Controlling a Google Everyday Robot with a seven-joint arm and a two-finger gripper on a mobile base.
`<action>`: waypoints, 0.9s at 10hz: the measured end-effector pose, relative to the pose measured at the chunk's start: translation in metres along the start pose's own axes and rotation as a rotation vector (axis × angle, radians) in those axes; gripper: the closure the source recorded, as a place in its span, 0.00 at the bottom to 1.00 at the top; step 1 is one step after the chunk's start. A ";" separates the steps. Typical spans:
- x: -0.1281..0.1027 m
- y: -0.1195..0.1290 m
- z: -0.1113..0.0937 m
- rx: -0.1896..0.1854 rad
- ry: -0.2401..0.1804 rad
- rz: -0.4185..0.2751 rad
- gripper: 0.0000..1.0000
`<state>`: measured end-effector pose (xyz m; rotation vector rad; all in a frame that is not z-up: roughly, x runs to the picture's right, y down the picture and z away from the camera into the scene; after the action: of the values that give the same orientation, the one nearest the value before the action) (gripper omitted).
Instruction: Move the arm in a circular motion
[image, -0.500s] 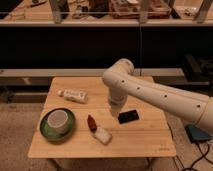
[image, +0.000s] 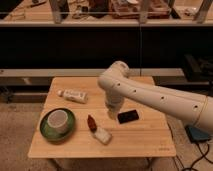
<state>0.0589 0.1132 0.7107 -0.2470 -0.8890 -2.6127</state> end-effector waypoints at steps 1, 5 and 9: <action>-0.006 0.006 -0.006 0.011 -0.001 0.014 0.59; 0.030 -0.008 -0.013 0.016 -0.009 -0.029 0.59; 0.052 -0.011 -0.014 0.011 -0.005 -0.045 0.59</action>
<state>0.0060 0.0981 0.7085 -0.2334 -0.9209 -2.6492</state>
